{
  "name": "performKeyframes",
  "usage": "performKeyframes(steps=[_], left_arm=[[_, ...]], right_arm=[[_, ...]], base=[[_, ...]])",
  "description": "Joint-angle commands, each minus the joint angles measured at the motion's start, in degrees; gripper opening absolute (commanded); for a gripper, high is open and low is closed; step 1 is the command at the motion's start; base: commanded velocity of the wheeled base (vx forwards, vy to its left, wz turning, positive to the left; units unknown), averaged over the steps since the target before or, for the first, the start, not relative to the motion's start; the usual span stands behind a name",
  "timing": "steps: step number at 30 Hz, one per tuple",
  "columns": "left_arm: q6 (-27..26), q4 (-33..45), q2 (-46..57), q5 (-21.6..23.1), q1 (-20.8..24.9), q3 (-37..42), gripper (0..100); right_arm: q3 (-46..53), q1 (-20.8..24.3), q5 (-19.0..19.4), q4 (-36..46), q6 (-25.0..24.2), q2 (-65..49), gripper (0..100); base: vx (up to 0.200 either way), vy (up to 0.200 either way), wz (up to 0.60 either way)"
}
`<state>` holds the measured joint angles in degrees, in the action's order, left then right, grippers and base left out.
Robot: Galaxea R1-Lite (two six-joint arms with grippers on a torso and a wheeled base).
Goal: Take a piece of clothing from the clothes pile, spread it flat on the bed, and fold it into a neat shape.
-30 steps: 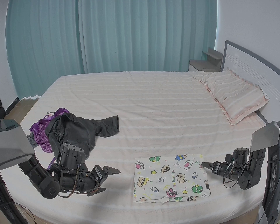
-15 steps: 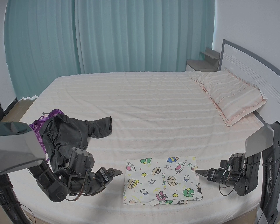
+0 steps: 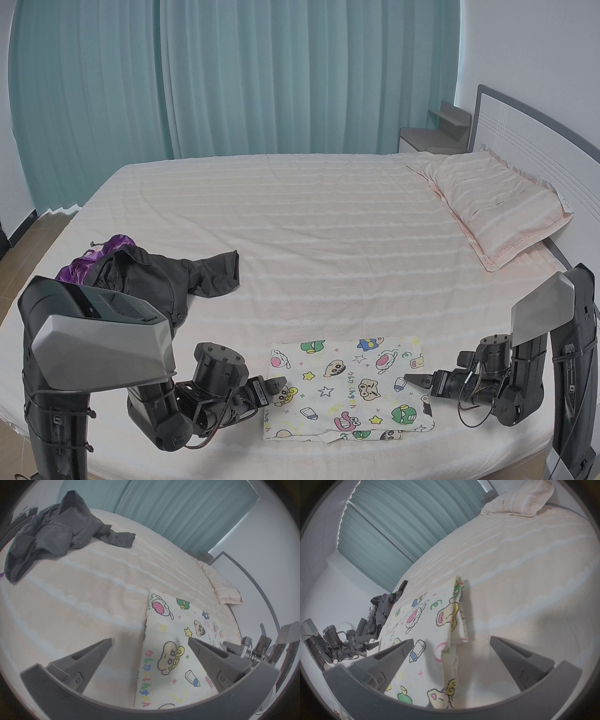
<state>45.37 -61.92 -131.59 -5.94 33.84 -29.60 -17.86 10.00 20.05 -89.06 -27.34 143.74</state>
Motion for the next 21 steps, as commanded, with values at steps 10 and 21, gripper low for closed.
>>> performKeyframes(steps=[10,21], left_arm=[[-4.06,0.39,-6.14,2.42,0.96,-7.32,100],[-4.77,0.39,-7.28,2.51,0.96,-9.69,100]], right_arm=[[-1.48,1.87,0.42,-0.76,0.01,1.02,100],[-2.44,3.89,1.3,-0.76,0.01,0.84,100]], base=[[0.0,0.0,0.0],[0.0,0.0,0.0]])
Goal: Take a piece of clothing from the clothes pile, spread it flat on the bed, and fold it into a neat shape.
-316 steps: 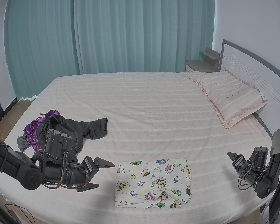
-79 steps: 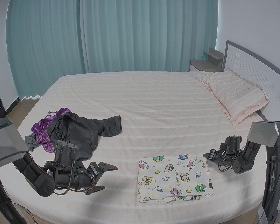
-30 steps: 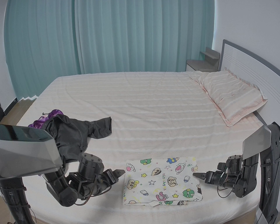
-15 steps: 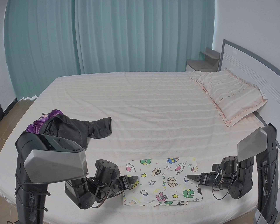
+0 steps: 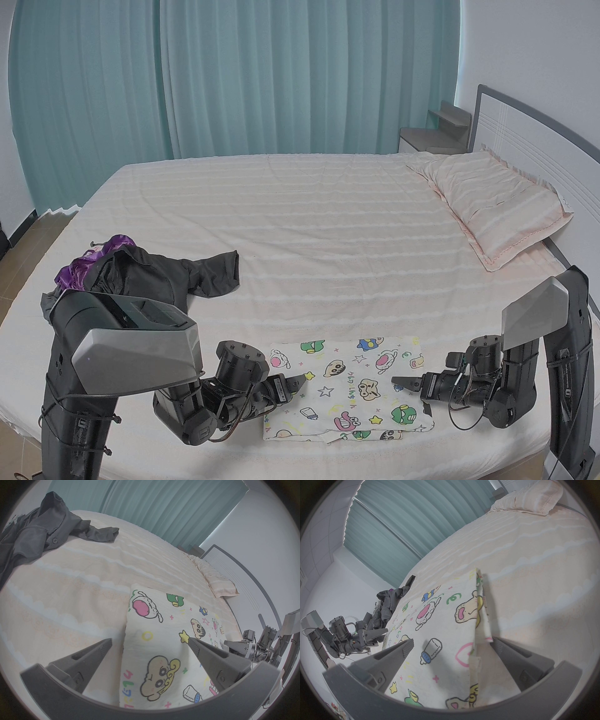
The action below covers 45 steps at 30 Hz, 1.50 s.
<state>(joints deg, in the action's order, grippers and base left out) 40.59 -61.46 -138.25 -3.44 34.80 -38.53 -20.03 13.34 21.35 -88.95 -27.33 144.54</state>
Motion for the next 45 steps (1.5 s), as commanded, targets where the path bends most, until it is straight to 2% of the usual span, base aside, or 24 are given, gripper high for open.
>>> performKeyframes(steps=[1,6,7,9,10,11,12,20,24,29,33,45], left_arm=[[0.01,-0.06,-0.61,0.01,0.0,-0.75,100],[0.01,-0.15,-0.7,0.36,0.09,-1.46,100],[0.1,-0.06,-0.7,1.33,0.09,-1.63,100],[0.1,-0.06,-0.44,2.56,0.09,-1.54,100],[0.1,-0.06,-0.35,2.91,0.09,-1.46,0],[0.1,-0.06,-0.35,3.26,0.09,-1.37,0],[0.1,-0.15,-0.26,3.44,0.18,-1.28,0],[0.19,-0.32,-0.17,3.61,0.18,-0.75,0],[0.63,-0.59,0.09,3.53,0.18,0.13,0],[3.88,-0.67,2.99,3.53,0.26,3.47,0],[5.99,-0.94,4.13,3.53,0.26,4.87,0],[6.6,-1.73,4.22,3.53,0.26,5.14,0]], right_arm=[[-0.27,0.81,0.01,-0.87,0.0,0.04,100],[-2.3,2.92,-2.71,-0.87,0.61,2.5,100],[-2.47,3.27,-4.21,-0.87,0.7,2.67,100],[-2.65,3.36,-4.65,-0.87,0.52,2.59,100],[-2.65,3.36,-4.65,-0.87,0.35,2.5,100],[-2.65,3.36,-4.56,-0.87,0.26,2.5,100],[-2.65,3.45,-4.56,-0.87,0.17,2.5,0],[-2.82,3.63,-4.47,-0.87,-0.35,2.32,0],[-2.03,3.63,-4.47,-0.96,-3.08,1.35,0],[-1.59,3.71,-4.38,-0.96,-6.42,0.3,0],[-1.59,3.71,-4.38,-0.96,-6.51,0.3,0],[-1.59,3.71,-4.38,-0.96,-6.59,0.3,0]], base=[[0.0,0.0,0.0],[0.0,0.0,0.0],[0.0,0.0,0.0],[0.0,0.0,0.0],[0.0,0.0,0.0],[0.0,0.0,0.0],[0.0,0.0,0.0],[0.0,0.0,0.0],[0.0,0.0,0.0],[0.0,0.0,0.0],[0.0,0.0,0.0],[0.0,0.0,0.0]])
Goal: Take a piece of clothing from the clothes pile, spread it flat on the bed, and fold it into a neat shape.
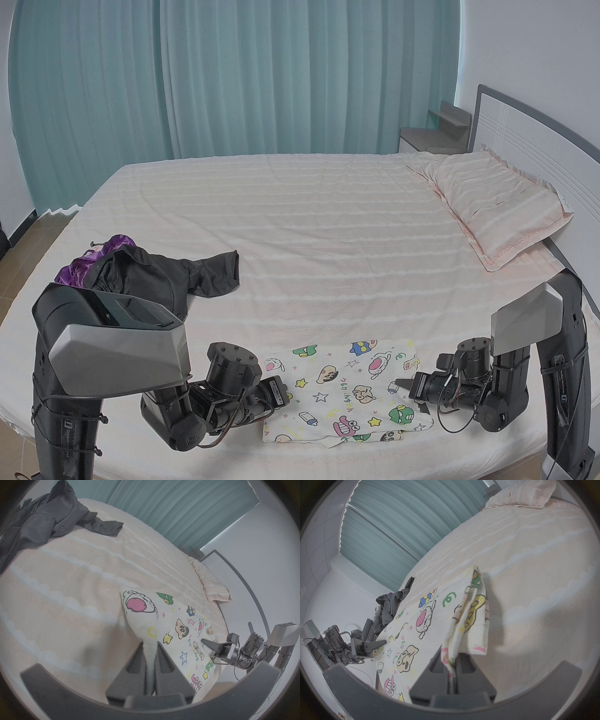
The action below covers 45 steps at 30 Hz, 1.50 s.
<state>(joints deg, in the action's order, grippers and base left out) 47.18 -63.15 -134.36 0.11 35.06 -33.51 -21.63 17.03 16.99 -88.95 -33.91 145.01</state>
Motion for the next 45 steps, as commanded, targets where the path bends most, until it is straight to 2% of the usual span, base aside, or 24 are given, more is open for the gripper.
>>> performKeyframes(steps=[1,23,39,45], left_arm=[[0.02,-0.05,0.33,-0.02,0.01,0.03,0],[0.9,-0.4,0.51,-0.37,0.18,0.73,0],[2.22,-0.93,1.12,-0.64,0.62,1.43,0],[2.48,-1.45,4.81,-0.64,0.1,4.68,0]], right_arm=[[0.01,0.02,-0.03,-0.96,-0.01,-0.16,0],[-0.08,0.02,-0.03,-0.96,-0.01,-0.08,0],[-0.17,-0.07,-0.12,-0.96,-0.01,-0.16,0],[-0.26,0.55,-0.12,-1.05,-0.1,-0.25,0]], base=[[0.0,0.0,0.0],[0.0,0.0,0.0],[0.0,-0.2,0.0],[0.0,-0.2,0.0]])
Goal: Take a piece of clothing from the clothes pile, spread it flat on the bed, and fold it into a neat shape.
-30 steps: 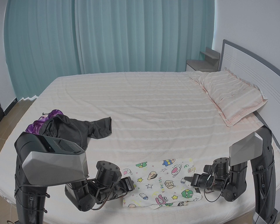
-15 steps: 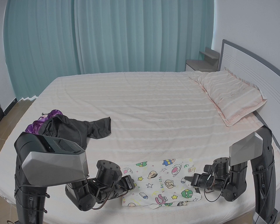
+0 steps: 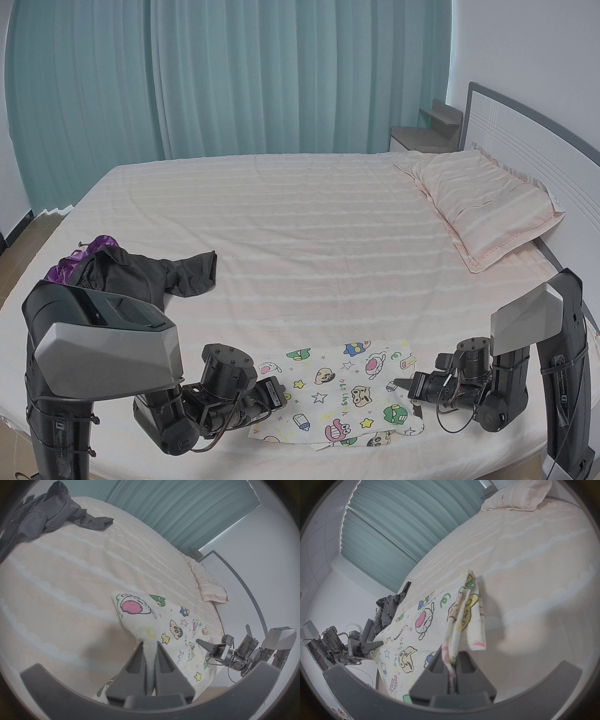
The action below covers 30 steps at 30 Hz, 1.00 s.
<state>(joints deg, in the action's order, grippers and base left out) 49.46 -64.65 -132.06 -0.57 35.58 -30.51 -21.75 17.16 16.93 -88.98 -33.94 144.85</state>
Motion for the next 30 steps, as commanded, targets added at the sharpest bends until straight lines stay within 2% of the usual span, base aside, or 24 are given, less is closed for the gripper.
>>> performKeyframes(steps=[1,23,30], left_arm=[[0.2,0.05,2.6,0.05,-0.43,1.86,0],[0.11,0.05,1.1,0.05,-0.08,1.07,0],[0.11,0.05,0.31,0.05,-0.16,0.54,0]], right_arm=[[-0.14,0.33,-0.06,-1.02,-0.16,-0.09,0],[-0.14,0.33,-0.32,-1.02,-1.31,-0.97,0],[-0.75,0.5,-0.41,-0.93,-1.31,-0.71,0]], base=[[0.0,-0.2,0.0],[0.0,-0.2,0.0],[0.0,0.0,0.0]])
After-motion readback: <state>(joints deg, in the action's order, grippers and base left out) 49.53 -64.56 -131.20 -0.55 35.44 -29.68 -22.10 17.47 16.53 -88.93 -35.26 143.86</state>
